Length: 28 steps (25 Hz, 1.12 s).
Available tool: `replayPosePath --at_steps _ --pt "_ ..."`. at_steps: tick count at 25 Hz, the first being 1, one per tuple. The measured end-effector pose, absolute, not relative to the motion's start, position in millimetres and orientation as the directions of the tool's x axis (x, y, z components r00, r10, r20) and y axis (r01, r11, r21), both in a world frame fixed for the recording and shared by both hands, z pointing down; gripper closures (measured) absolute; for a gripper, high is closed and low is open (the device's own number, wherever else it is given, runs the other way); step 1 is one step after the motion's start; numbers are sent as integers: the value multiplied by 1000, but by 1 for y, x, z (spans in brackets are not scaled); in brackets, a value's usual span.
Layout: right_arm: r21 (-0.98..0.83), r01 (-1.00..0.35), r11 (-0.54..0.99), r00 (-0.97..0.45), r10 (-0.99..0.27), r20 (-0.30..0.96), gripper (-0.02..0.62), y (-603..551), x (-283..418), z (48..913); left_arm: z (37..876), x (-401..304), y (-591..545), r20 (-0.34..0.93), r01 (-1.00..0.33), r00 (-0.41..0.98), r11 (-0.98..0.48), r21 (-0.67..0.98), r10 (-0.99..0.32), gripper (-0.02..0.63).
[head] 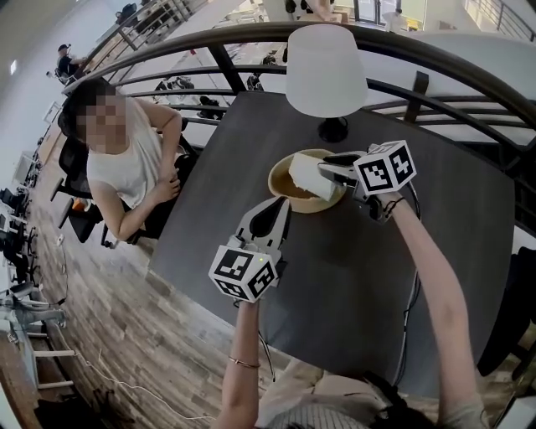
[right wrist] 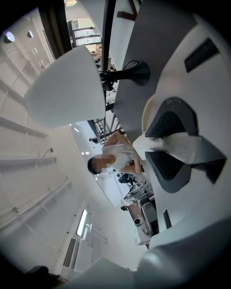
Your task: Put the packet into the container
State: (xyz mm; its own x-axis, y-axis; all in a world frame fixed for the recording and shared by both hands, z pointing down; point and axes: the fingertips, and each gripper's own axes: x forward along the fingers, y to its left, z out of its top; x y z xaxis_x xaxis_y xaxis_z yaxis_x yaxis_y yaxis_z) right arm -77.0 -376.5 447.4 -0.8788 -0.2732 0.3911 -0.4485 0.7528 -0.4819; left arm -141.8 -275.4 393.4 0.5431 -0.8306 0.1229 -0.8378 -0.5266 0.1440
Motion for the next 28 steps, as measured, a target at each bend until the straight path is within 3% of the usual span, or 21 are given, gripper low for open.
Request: replayPosePath --at_steps 6,13,28 --pt "-549 -407 730 -891 -185 414 491 -391 -93 466 409 -145 -286 138 -839 539 -516 172 -831 598" --pt "-524 -454 721 -829 -126 544 492 -396 -100 503 417 -149 -292 141 -848 522 -495 191 -841 598" --pt "-186 -552 813 -688 -318 652 492 -409 -97 507 423 -148 -294 141 -844 527 -498 200 -838 598"
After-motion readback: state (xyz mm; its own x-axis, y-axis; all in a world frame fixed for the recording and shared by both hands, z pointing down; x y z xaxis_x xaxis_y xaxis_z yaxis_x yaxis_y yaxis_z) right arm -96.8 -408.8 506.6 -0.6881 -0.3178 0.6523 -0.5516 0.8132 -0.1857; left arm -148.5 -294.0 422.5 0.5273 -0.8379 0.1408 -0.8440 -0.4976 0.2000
